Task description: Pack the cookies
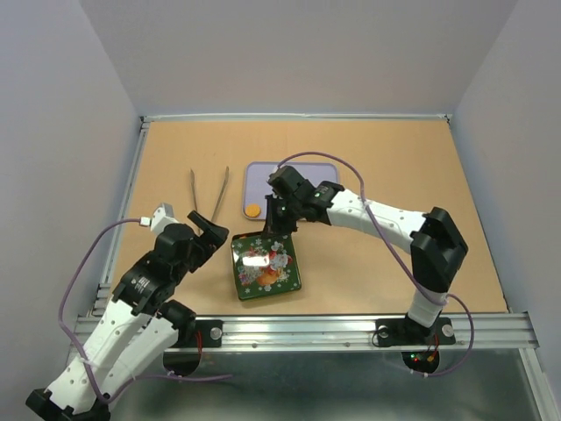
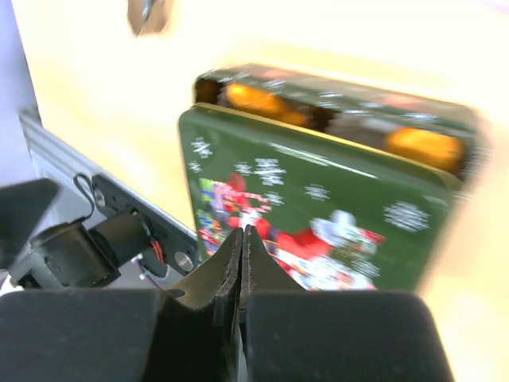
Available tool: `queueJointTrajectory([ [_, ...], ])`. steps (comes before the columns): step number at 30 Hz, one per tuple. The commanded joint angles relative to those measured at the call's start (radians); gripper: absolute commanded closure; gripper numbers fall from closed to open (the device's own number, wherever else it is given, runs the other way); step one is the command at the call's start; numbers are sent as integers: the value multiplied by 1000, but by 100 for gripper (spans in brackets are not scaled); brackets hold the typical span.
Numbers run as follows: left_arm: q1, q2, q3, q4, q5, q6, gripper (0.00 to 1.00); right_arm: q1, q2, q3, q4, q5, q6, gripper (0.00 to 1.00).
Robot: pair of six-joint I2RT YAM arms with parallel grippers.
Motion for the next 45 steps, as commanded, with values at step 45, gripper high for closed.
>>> queueJointTrajectory([
  [45,237,481,113,272,245,313,5,-213,287,289,-84,-72,-99,99],
])
